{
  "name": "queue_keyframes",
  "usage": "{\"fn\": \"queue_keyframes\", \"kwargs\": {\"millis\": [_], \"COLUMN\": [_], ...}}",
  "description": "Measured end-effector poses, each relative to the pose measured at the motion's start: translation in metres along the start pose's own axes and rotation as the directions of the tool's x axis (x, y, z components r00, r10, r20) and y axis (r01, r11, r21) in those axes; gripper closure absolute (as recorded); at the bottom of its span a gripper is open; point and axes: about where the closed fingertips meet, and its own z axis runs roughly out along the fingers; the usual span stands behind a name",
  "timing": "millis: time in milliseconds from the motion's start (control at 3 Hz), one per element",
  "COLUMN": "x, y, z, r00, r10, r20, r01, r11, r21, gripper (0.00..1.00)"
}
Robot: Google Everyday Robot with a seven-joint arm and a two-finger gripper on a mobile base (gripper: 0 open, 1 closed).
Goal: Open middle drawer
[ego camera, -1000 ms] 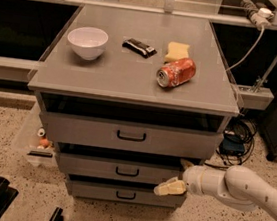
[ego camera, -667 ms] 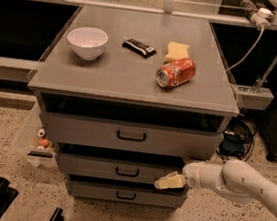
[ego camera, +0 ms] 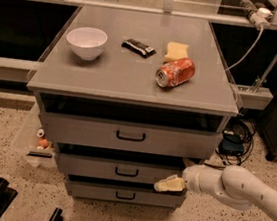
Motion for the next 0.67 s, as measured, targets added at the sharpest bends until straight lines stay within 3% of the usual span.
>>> {"fn": "queue_keyframes", "kwargs": {"millis": [667], "x": [0.014], "y": [0.0], "z": [0.023], "r00": [1.0], "r10": [0.016], "r20": [0.004], "r01": [-0.016], "r11": [0.9997], "r21": [0.018], "gripper": [0.0]}}
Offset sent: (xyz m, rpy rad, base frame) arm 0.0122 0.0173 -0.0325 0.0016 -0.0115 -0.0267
